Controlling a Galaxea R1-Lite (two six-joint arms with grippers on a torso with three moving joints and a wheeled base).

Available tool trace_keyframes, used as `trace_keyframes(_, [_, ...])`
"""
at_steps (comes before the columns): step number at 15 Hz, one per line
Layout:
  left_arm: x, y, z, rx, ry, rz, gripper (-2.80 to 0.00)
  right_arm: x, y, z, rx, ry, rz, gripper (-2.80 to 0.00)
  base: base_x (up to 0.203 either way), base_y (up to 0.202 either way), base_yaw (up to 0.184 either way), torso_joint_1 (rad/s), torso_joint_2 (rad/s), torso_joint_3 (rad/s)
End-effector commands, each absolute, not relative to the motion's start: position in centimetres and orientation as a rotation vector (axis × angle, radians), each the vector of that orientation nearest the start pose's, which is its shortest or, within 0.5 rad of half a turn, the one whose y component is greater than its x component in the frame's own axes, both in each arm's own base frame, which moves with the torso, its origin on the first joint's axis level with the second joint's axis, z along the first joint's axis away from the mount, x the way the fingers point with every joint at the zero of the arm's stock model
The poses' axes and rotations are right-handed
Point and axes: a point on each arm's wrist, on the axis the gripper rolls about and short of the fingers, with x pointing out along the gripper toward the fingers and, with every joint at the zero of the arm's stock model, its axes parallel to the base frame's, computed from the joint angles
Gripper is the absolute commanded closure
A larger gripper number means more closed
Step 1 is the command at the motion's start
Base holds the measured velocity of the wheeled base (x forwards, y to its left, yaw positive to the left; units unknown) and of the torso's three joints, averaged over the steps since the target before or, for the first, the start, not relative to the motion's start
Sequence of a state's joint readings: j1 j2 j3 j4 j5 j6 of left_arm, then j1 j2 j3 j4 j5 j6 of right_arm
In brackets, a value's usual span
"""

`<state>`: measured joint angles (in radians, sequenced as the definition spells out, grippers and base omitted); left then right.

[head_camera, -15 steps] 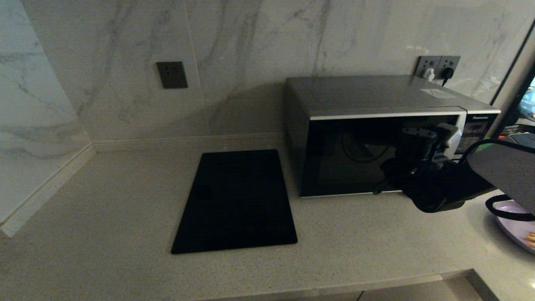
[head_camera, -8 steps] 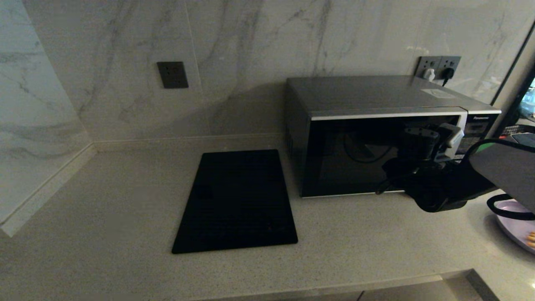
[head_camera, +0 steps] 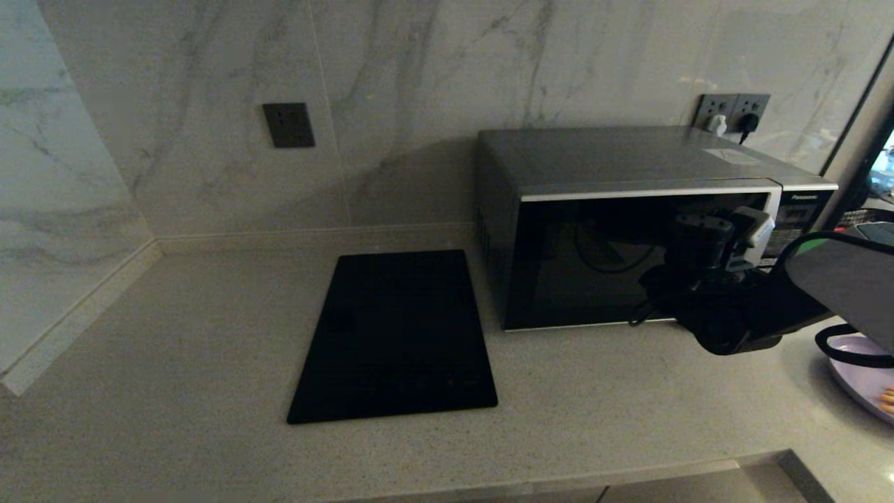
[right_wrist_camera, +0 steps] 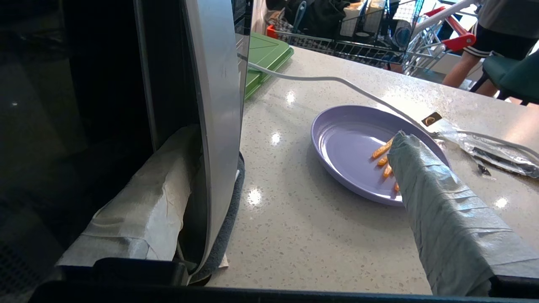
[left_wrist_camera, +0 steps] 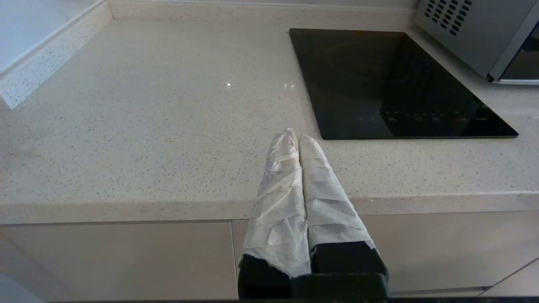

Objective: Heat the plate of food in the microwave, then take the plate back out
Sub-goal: Open the microwave oven

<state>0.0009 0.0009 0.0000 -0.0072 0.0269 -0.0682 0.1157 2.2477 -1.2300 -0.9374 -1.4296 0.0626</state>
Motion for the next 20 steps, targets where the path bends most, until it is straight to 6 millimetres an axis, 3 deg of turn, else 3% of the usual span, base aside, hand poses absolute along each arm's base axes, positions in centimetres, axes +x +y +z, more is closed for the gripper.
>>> trace_keyframes(1, [-2.27, 0.06, 7.63, -0.069, -0.007, 0.029, 0.00, 42.53, 2.87, 12.00, -0.002, 0.015, -1.321, -2.80, 0.000, 0.000, 0.000, 0.000, 0.00, 0.000])
trace_keyframes(10, [-2.27, 0.06, 7.63, -0.069, -0.007, 0.029, 0.00, 42.22, 3.42, 12.03, -0.012, 0.025, -1.306, -2.80, 0.000, 0.000, 0.000, 0.000, 0.00, 0.000])
trace_keyframes(11, [-2.27, 0.06, 7.63, -0.069, -0.007, 0.028, 0.00, 42.31, 3.43, 12.14, -0.011, 0.024, -1.306, 0.00, 0.000, 0.000, 0.000, 0.000, 0.00, 0.000])
trace_keyframes(20, [-2.28, 0.06, 7.65, -0.068, -0.008, 0.029, 0.00, 42.36, 3.44, 12.25, -0.006, 0.019, -1.306, 0.00, 0.000, 0.000, 0.000, 0.000, 0.00, 0.000])
